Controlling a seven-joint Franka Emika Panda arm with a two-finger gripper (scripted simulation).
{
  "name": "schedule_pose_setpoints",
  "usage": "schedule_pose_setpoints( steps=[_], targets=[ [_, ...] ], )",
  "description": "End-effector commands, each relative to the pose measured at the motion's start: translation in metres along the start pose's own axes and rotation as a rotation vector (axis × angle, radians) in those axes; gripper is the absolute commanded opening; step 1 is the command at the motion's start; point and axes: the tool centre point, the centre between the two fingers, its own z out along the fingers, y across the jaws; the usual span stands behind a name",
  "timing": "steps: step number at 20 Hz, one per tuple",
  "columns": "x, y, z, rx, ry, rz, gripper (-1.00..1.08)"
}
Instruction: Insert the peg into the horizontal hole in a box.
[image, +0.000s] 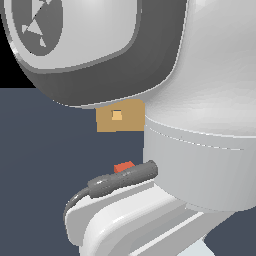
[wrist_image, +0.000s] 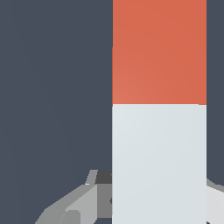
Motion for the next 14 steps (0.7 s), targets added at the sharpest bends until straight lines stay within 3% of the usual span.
schedule_pose_setpoints(
  steps=[1, 14],
  targets=[
    [-0.0004, 0.0003, -0.0004, -0.001, -0.001, 0.000, -1.00],
    [0.0056, -0.0004, -0.0011, 0.000, 0.000, 0.007, -1.00]
  ],
)
